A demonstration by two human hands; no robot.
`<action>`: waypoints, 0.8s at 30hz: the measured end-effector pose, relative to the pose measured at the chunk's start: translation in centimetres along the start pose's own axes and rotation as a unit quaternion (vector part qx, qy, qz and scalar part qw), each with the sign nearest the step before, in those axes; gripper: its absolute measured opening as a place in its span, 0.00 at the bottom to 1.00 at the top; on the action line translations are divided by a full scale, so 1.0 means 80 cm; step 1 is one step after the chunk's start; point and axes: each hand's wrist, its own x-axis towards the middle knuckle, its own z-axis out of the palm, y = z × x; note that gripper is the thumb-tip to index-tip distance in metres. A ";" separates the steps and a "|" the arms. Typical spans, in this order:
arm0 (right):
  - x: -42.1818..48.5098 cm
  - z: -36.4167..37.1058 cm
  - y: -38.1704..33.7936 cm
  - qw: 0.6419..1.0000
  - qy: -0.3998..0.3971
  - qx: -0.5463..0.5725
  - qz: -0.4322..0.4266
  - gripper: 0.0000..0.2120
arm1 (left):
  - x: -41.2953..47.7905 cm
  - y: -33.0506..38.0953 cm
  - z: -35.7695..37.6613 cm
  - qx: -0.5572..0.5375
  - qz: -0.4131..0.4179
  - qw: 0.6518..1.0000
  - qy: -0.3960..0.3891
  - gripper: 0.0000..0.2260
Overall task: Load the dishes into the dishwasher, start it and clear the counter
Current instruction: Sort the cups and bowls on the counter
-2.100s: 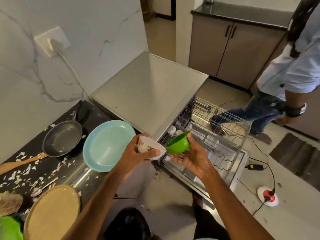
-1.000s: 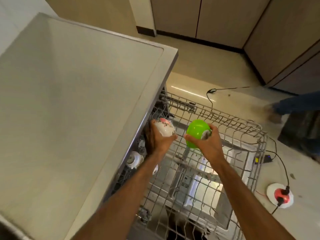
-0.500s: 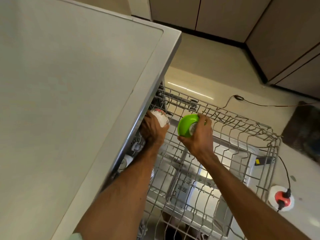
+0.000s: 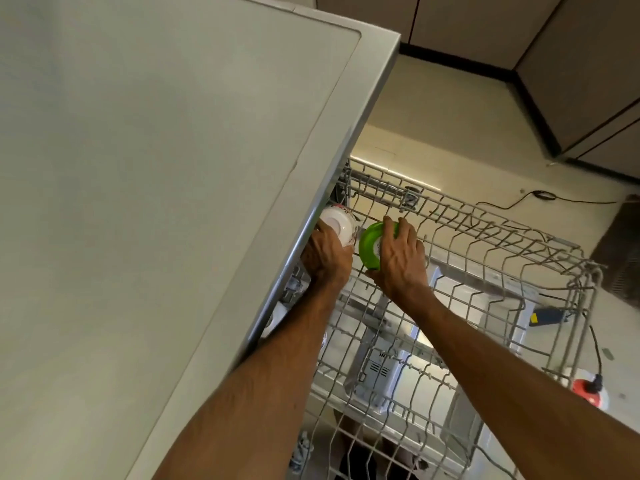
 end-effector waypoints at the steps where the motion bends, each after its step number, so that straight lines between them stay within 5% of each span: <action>1: 0.001 0.002 0.000 1.000 -0.010 -0.001 0.004 0.58 | -0.002 0.000 0.000 0.000 0.000 1.000 -0.003 0.42; 6: -0.004 0.001 0.002 0.998 -0.044 0.046 0.003 0.56 | -0.018 -0.004 0.002 -0.008 0.000 1.000 0.008 0.42; 11: -0.052 -0.005 -0.011 0.984 0.044 0.171 0.028 0.44 | -0.055 -0.015 0.003 -0.048 0.035 0.996 0.061 0.40; 16: -0.161 -0.045 -0.041 0.947 0.064 0.310 0.053 0.33 | -0.135 -0.052 -0.010 -0.146 0.131 0.975 0.106 0.30; 24: -0.301 -0.150 -0.075 0.926 0.049 0.369 0.065 0.20 | -0.314 -0.085 -0.119 -0.217 0.178 0.955 0.099 0.17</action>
